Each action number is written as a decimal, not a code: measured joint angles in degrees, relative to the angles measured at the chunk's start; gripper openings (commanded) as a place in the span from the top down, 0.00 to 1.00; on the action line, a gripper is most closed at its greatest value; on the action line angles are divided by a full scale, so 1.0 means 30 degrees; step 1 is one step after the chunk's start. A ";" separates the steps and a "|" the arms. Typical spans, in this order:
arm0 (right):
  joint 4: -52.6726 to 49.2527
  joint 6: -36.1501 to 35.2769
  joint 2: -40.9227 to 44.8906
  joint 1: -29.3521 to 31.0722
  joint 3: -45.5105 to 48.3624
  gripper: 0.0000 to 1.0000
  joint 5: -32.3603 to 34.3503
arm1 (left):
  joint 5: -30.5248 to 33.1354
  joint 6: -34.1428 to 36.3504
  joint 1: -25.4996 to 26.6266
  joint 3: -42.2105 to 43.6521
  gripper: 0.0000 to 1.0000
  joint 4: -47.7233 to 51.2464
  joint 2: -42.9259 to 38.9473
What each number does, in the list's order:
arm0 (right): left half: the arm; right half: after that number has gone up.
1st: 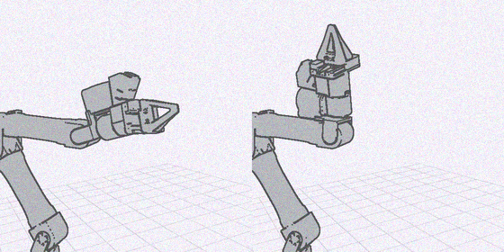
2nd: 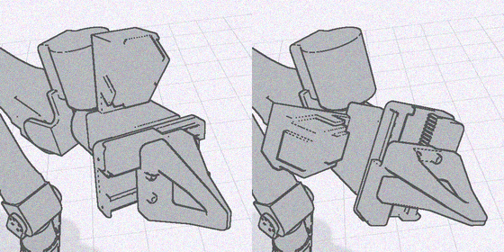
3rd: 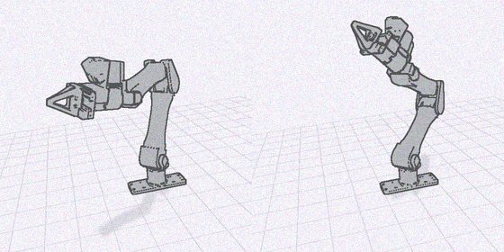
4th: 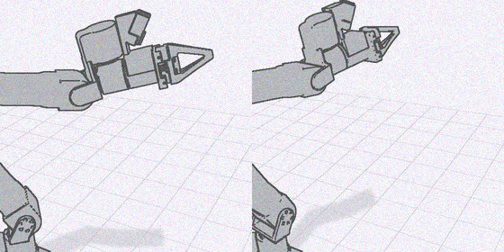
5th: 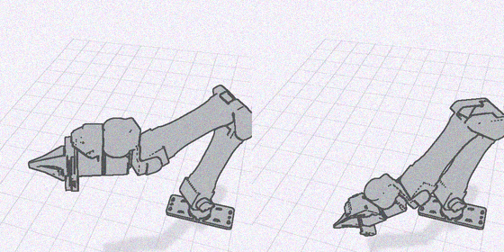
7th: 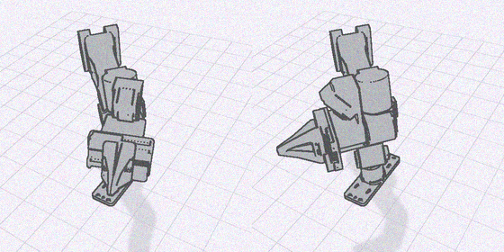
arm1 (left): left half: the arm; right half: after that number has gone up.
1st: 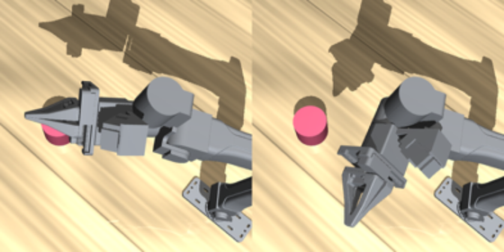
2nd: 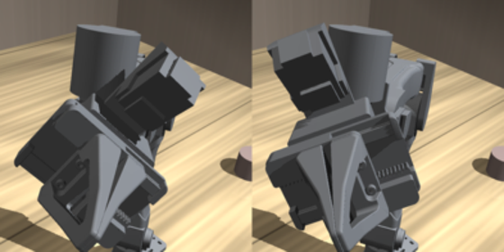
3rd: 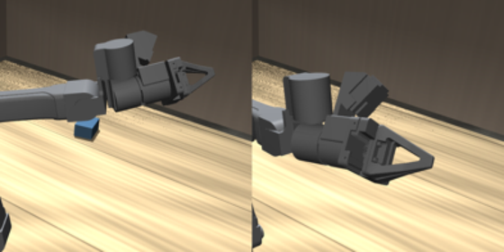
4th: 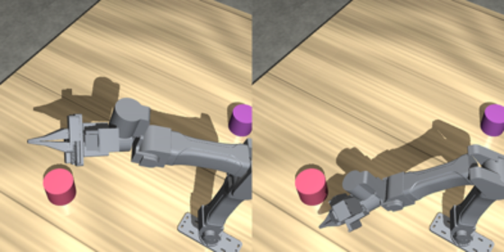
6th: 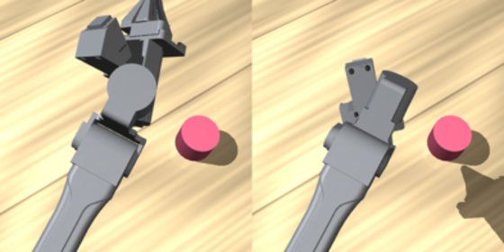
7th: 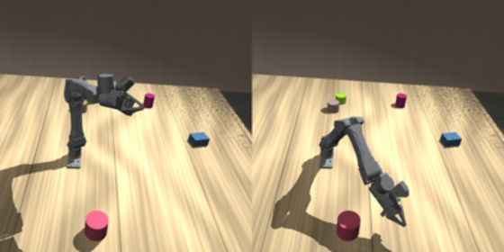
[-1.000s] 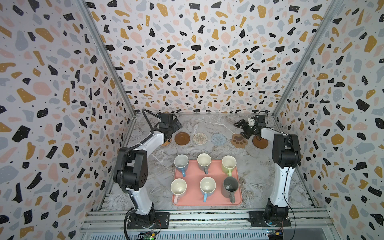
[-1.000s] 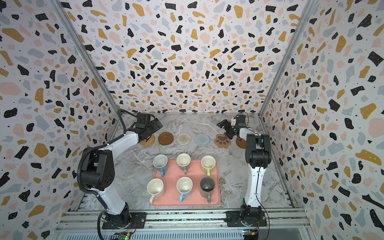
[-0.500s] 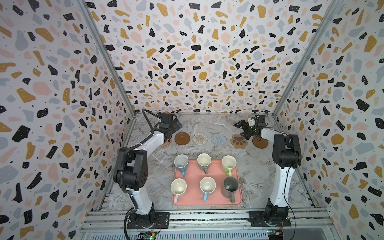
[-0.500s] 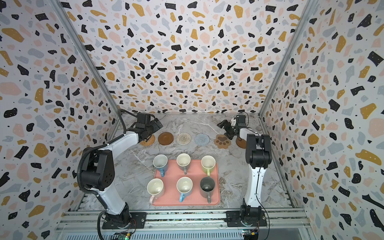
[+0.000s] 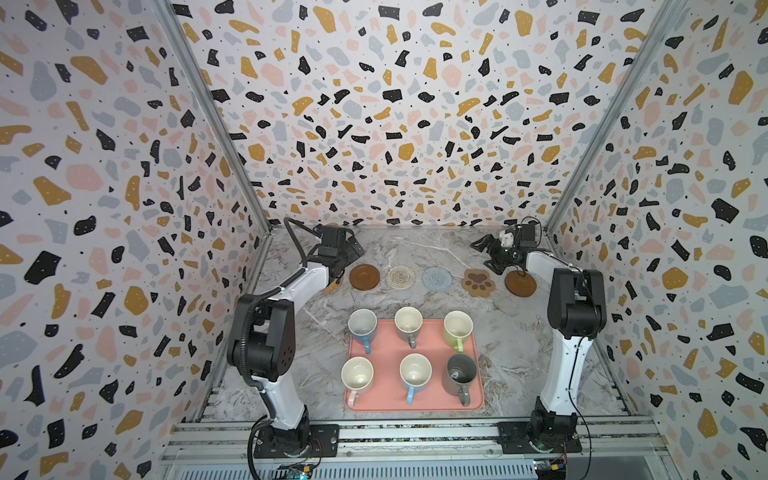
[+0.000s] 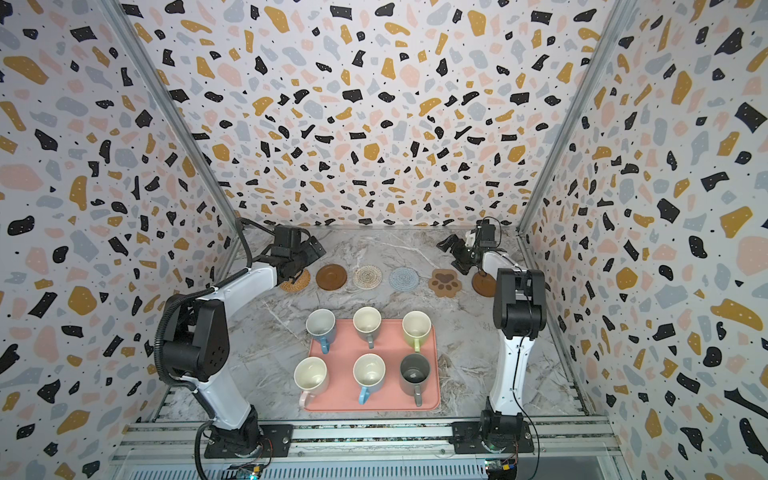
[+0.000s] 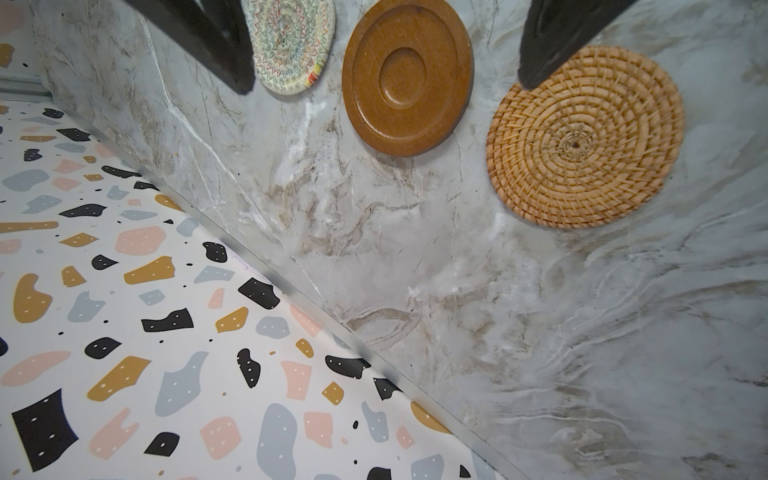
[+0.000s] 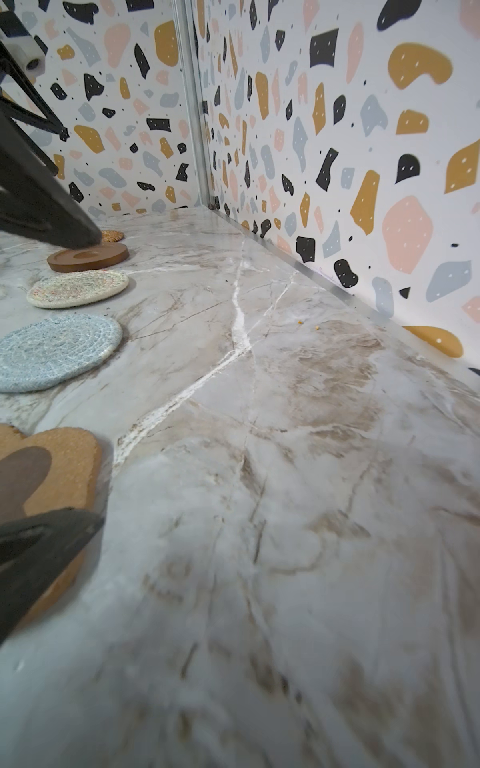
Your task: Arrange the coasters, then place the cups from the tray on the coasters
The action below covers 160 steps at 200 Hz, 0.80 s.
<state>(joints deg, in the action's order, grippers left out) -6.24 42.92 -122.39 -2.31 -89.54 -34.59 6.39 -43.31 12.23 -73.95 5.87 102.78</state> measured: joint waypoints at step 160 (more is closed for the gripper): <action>-0.4794 -0.5042 0.0736 -0.3723 0.0233 0.01 0.1960 | -0.0444 -0.0007 0.0007 -0.0044 0.00 -0.0022 0.0036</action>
<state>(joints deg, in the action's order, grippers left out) -20.62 27.79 -120.18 -13.47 -88.84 -28.71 5.06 -43.33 12.25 -74.08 5.80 102.89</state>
